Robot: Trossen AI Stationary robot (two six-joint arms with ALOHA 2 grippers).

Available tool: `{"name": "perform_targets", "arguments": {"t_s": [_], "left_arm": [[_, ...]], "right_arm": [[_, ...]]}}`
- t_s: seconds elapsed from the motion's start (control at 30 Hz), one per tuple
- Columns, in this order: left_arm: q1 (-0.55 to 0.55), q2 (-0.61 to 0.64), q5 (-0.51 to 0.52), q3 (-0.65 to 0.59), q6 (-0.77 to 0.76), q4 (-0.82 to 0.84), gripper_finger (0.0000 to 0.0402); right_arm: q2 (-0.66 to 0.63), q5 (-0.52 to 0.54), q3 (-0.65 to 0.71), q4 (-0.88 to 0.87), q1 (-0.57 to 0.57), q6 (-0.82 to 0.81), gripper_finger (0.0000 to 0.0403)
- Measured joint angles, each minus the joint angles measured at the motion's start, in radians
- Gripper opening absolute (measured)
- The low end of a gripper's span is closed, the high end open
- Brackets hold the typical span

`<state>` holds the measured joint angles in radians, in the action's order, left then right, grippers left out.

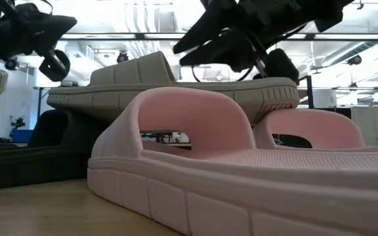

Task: Pick and place slides into the shelf
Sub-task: Put the right gray slide on the shelf

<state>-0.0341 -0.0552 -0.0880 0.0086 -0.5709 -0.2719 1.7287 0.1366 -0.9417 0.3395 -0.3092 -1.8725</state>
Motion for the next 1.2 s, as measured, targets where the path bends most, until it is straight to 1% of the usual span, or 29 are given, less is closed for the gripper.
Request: {"name": "perform_targets", "arguments": {"t_s": [0.13, 0.23, 0.3, 0.37, 0.47, 0.57, 0.63, 0.77, 0.87, 0.97, 1.03, 1.2], "left_arm": [[0.0, -0.001, -0.034, 0.0, 0.0, 0.0, 0.0], [0.0, -0.001, -0.038, 0.0, -0.001, 0.002, 0.0], [0.0, -0.002, -0.038, 0.0, -0.001, 0.002, 0.0], [0.0, -0.002, -0.038, 0.0, -0.001, 0.002, 0.0], [0.0, -0.003, -0.038, 0.0, -0.001, 0.007, 0.0], [0.0, -0.006, -0.038, 0.0, -0.001, 0.006, 0.0], [0.0, -0.007, -0.038, 0.0, -0.001, 0.004, 0.0], [0.0, -0.009, -0.038, 0.0, 0.0, 0.004, 0.0], [0.0, -0.008, -0.038, 0.0, 0.0, 0.005, 0.0], [0.0, -0.009, -0.037, 0.0, 0.0, 0.006, 0.0], [0.0, -0.009, -0.037, 0.0, 0.0, 0.004, 0.0], [0.0, -0.01, -0.037, 0.0, 0.0, 0.002, 0.0]], "right_arm": [[0.009, -0.005, -0.026, -0.068, 0.001, -0.034, 0.0142], [0.002, -0.007, -0.04, -0.15, 0.002, -0.071, 0.0182], [0.0, -0.025, -0.048, -0.172, 0.004, -0.087, 0.0199], [0.0, -0.056, -0.054, -0.174, 0.008, -0.088, 0.0207], [0.007, -0.092, -0.079, -0.172, 0.017, -0.092, 0.0208], [0.007, -0.098, -0.108, -0.192, 0.036, -0.086, 0.0202], [0.007, -0.101, -0.133, -0.246, 0.053, -0.062, 0.0196], [0.012, -0.204, -0.195, -0.435, 0.086, 0.009, 0.0186], [0.026, -0.257, -0.223, -0.528, 0.099, 0.037, 0.0185], [0.032, -0.263, -0.24, -0.492, 0.114, 0.047, 0.0187], [0.035, -0.268, -0.246, -0.5, 0.122, 0.053, 0.0187], [0.087, -0.284, -0.281, -0.485, 0.122, 0.052, 0.0187]]}}
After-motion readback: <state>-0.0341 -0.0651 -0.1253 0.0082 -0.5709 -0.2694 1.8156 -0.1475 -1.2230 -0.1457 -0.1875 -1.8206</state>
